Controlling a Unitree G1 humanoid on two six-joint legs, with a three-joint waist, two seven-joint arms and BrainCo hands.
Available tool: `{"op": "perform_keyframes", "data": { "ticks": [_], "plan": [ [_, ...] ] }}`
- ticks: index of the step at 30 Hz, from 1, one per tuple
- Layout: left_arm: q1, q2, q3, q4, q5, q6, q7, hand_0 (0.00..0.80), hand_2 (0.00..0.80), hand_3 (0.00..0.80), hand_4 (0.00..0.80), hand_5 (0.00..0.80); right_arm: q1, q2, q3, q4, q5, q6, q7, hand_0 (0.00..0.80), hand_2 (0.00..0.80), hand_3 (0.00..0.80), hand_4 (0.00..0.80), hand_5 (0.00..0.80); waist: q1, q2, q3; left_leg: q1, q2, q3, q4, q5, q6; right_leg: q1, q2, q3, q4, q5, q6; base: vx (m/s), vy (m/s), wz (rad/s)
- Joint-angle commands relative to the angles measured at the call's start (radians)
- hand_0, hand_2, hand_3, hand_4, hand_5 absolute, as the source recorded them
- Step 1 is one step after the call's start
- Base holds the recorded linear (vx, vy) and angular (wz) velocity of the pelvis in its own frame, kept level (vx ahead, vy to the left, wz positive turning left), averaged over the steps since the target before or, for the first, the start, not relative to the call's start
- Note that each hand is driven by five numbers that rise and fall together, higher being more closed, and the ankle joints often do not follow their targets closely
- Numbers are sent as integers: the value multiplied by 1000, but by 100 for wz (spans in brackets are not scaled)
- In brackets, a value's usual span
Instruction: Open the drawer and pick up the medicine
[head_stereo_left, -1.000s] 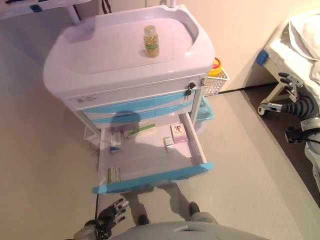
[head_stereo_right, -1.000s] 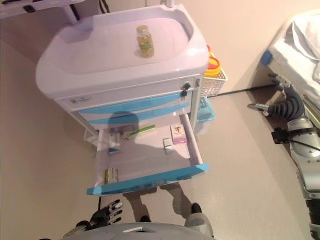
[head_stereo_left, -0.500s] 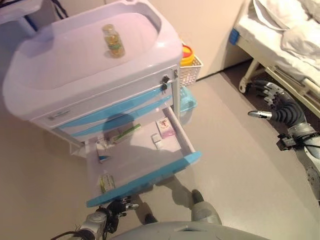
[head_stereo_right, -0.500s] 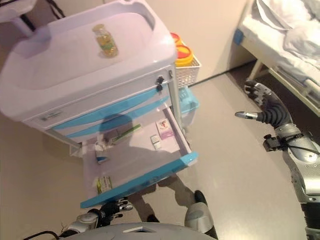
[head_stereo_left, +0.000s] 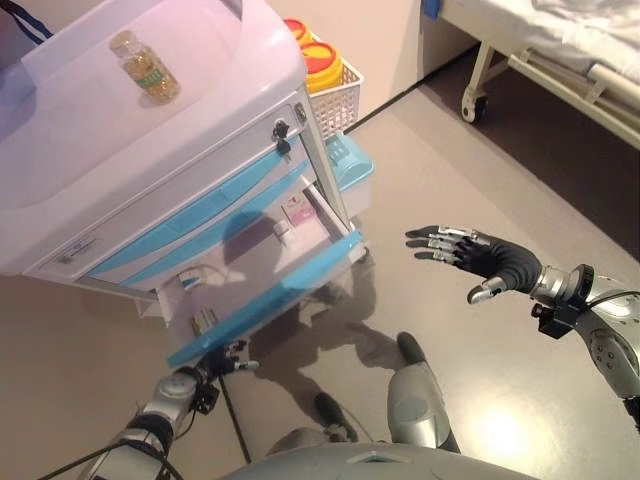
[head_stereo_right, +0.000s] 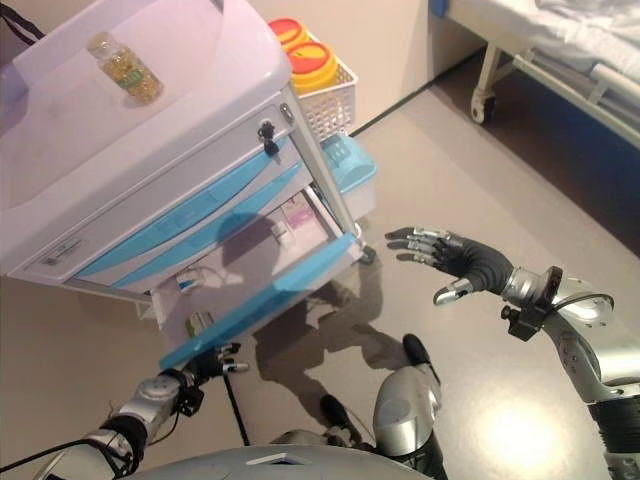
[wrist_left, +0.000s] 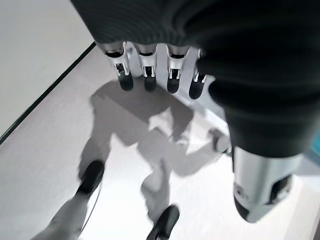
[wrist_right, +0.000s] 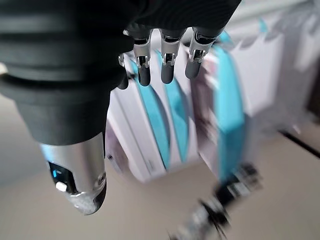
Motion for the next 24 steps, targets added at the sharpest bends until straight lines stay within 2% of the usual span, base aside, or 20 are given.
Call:
{"op": "perform_keyframes", "data": {
  "ticks": [1,5,13,16,17,24],
  "plan": [
    [-69,133,42,61,-73,-42,27,0,0,0,0,0,-39,14,61,-34,63,-15,76,0,0,0,0,0,-8,-91,-24,-93,6,-18,272,-176,-33,-42,-39,3,37,-20,39,-87,77,-6],
    [-123,190,42,73,-126,-11,14,0,0,0,0,0,-41,16,99,-21,62,-41,78,0,0,0,0,0,-17,-102,21,-129,9,-12,299,-176,-33,-71,-34,20,42,-15,36,-86,57,-10],
    [-223,300,72,128,-216,-2,-12,0,0,0,0,0,-43,7,118,41,114,-86,77,0,0,0,0,0,-23,-126,94,-207,28,0,367,-179,-34,-135,-17,41,68,-7,22,-71,31,-4],
    [-285,351,83,141,-236,-4,-26,0,0,0,0,0,-35,25,124,80,98,-139,81,0,0,0,0,0,-20,-141,128,-253,40,-1,404,-181,-34,-169,-9,44,80,-1,14,-65,18,2],
    [-300,361,80,140,-240,-2,-24,0,0,0,0,0,-31,29,128,85,97,-149,75,0,0,0,0,0,-19,-138,136,-253,42,-13,415,-208,-39,-163,-9,37,86,-24,18,-18,27,6],
    [-456,489,79,176,-235,49,9,0,0,0,0,0,-25,70,174,100,98,-229,14,0,0,0,0,0,1,-190,178,-339,71,-18,467,-210,-37,-213,5,32,80,8,13,-70,-51,1]
  ]
}}
